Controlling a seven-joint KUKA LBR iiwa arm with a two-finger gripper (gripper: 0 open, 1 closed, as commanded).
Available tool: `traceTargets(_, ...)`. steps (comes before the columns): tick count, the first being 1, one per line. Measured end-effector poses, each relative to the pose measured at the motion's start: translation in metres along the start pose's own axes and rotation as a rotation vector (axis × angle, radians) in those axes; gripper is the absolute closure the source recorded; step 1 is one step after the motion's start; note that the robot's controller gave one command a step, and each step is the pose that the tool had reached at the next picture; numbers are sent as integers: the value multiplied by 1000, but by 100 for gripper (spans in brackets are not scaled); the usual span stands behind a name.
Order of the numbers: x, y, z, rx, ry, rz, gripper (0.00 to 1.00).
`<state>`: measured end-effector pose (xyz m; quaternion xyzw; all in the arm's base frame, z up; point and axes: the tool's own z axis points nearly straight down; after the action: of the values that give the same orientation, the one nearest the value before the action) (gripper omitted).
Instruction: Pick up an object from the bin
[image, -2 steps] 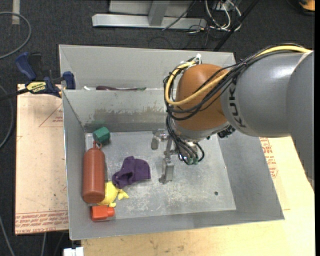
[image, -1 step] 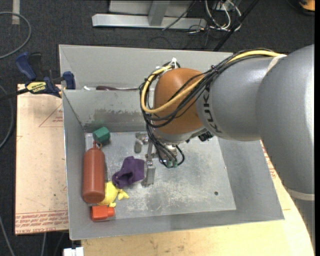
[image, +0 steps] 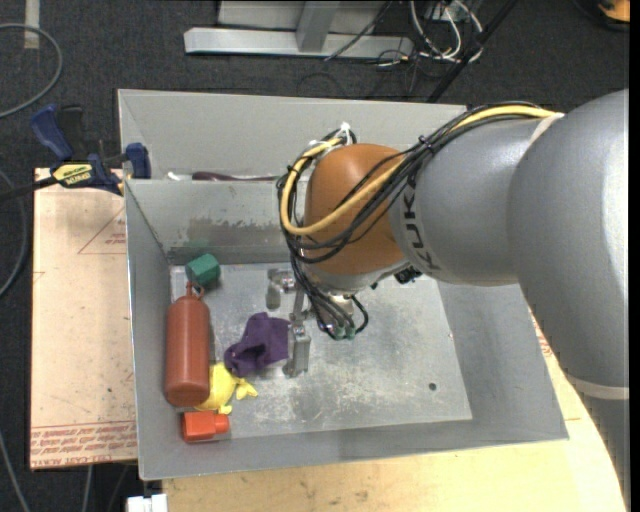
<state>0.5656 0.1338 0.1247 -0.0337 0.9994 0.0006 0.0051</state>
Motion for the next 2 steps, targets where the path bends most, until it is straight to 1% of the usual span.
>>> traceTargets(1,8,17,49,-3,5,-76,0)
traceTargets(2,7,23,68,-6,0,-53,100)
